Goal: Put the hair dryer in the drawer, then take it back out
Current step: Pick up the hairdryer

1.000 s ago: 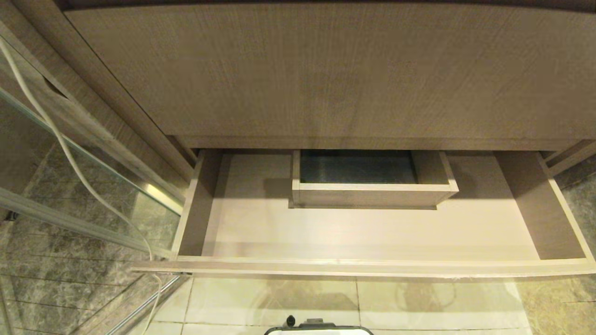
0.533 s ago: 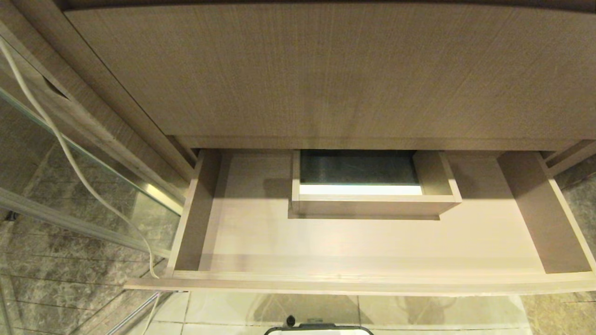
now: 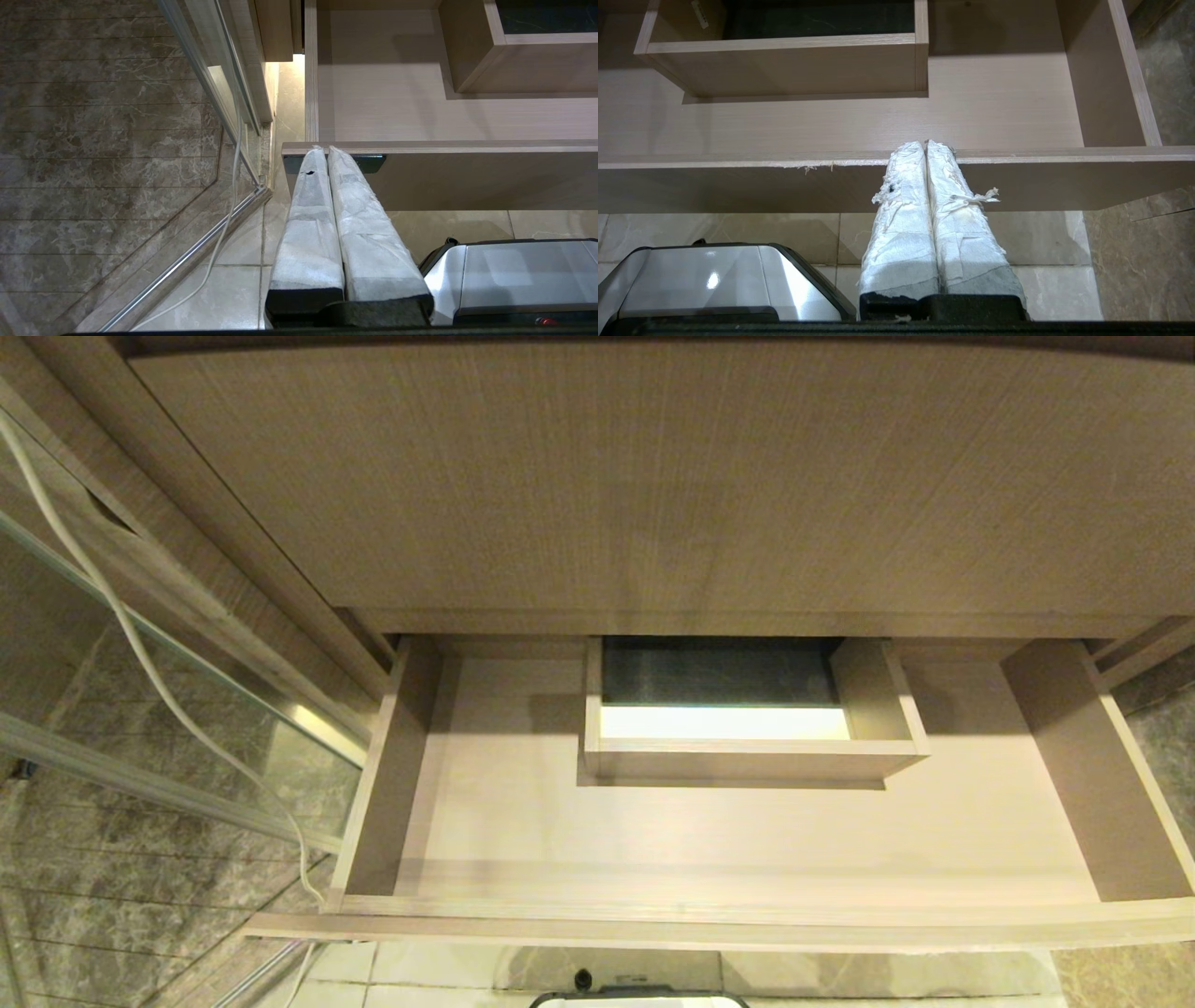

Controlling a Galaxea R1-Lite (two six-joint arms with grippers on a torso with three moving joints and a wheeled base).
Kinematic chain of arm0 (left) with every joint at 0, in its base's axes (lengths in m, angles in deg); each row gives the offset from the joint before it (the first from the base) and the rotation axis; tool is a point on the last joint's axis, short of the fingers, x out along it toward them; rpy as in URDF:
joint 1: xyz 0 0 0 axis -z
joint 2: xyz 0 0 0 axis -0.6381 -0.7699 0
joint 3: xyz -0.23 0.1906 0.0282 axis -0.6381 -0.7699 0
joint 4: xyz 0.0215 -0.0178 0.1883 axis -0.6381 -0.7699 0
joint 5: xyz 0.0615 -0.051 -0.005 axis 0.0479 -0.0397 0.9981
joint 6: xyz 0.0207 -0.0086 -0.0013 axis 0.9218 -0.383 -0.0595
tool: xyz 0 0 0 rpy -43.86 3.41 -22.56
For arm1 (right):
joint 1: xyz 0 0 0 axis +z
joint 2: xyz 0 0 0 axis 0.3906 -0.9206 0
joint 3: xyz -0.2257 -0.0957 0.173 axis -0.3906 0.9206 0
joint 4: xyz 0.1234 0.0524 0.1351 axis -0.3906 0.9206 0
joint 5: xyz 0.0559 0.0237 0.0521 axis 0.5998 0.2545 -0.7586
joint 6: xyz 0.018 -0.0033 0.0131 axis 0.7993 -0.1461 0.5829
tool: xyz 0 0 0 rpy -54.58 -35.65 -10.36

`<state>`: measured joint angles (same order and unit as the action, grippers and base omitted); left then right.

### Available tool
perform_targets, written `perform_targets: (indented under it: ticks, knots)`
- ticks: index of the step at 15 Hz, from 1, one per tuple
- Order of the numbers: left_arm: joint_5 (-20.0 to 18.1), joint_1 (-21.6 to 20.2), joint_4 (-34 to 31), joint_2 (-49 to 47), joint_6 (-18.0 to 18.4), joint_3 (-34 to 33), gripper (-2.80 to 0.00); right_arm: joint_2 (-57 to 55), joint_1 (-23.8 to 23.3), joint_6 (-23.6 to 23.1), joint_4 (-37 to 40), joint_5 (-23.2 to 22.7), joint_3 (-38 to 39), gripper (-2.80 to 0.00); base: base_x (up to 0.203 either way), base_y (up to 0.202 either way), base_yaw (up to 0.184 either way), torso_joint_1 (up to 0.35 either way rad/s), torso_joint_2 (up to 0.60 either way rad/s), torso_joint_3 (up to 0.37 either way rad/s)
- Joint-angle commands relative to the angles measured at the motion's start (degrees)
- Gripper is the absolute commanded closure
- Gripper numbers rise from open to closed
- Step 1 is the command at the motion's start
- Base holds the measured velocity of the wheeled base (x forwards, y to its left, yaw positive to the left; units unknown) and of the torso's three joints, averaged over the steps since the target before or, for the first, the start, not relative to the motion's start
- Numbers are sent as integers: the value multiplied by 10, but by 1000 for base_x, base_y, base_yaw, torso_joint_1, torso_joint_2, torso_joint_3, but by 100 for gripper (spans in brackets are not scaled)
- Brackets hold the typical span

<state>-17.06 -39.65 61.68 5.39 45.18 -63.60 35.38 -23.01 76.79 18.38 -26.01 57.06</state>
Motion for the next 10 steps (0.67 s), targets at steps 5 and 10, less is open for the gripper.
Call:
perform_targets:
  ticks: [5, 10]
  knots:
    - [0, 0, 0, 0, 0, -1, 0, -1, 0, 0, 0, 0, 1, 0, 0, 0, 0, 0, 0, 0]
    - [0, 0, 0, 0, 0, 0, 0, -1, 0, 0, 0, 0, 1, 0, 0, 0, 0, 0, 0, 0]
